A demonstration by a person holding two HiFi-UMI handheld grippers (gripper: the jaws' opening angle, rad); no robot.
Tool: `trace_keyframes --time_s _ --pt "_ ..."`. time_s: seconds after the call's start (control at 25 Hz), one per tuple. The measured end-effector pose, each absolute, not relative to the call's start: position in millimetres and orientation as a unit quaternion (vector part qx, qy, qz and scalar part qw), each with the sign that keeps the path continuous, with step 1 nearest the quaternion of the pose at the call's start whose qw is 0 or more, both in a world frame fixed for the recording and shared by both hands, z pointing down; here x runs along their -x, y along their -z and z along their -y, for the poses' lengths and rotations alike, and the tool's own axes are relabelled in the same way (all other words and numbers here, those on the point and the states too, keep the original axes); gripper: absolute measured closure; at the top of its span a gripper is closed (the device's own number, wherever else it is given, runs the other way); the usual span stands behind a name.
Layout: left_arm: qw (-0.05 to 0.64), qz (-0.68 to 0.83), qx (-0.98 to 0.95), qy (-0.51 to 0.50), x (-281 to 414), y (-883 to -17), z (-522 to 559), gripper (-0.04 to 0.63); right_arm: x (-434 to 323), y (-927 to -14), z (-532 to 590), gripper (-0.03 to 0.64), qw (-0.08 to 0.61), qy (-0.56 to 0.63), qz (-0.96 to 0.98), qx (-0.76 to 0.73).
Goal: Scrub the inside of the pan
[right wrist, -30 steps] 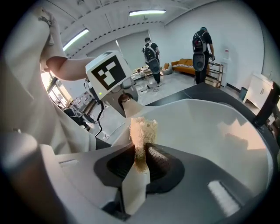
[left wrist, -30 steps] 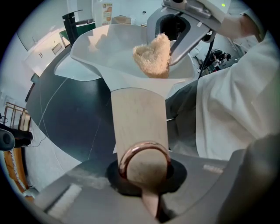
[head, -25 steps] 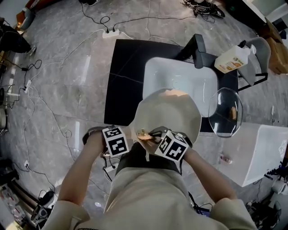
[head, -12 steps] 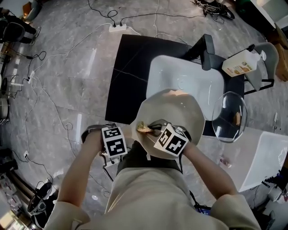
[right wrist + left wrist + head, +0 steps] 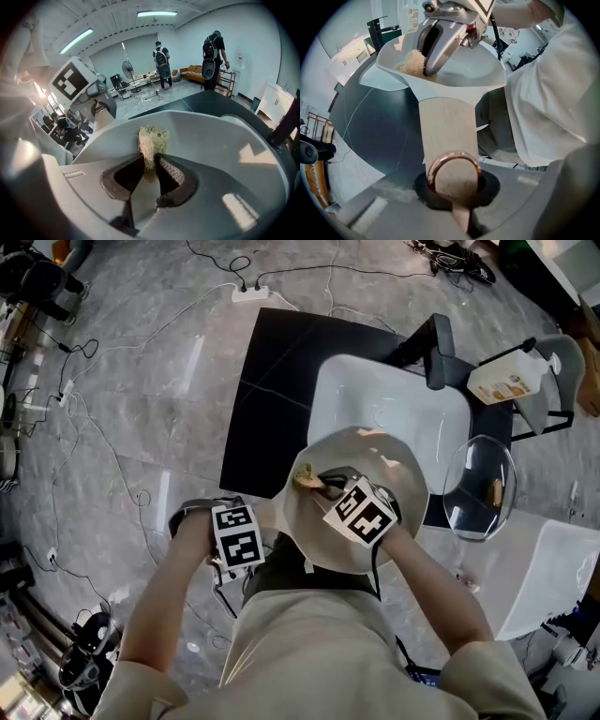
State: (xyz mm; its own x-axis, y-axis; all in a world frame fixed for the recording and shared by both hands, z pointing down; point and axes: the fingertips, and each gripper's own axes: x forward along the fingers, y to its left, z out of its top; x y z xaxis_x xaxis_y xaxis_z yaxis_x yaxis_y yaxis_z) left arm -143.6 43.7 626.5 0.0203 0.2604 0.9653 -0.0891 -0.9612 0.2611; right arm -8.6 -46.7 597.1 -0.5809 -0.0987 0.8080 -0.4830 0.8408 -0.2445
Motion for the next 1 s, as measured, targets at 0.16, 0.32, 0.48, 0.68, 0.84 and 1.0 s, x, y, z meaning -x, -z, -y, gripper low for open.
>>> trace_keyframes --time_s 0.16,0.32,0.48,0.68,0.84,1.0 --pt "0.125 -0.06 -0.699 -0.702 145 -627 -44 0.586 -4 -595 73 0.534 0.411 -0.219 0.856 -0.223" --pt "0.125 -0.058 -0.697 -0.703 145 -627 -43 0.586 -20 -595 88 0.532 0.408 -0.214 0.847 -0.265" --pt "0.131 -0.056 -0.698 -0.702 144 -627 -45 0.586 -49 -597 103 0.534 0.422 -0.197 0.823 -0.326" --pt "0.139 -0.051 -0.697 -0.701 144 -626 -49 0.586 -97 -593 113 0.534 0.438 -0.215 0.785 -0.382" --pt "0.139 -0.048 -0.699 -0.7 141 -628 -48 0.586 -125 -592 105 0.534 0.483 -0.19 0.765 -0.382" --pt "0.142 -0.046 -0.697 -0.701 144 -627 -50 0.586 -143 -586 92 0.534 0.531 -0.171 0.736 -0.382"
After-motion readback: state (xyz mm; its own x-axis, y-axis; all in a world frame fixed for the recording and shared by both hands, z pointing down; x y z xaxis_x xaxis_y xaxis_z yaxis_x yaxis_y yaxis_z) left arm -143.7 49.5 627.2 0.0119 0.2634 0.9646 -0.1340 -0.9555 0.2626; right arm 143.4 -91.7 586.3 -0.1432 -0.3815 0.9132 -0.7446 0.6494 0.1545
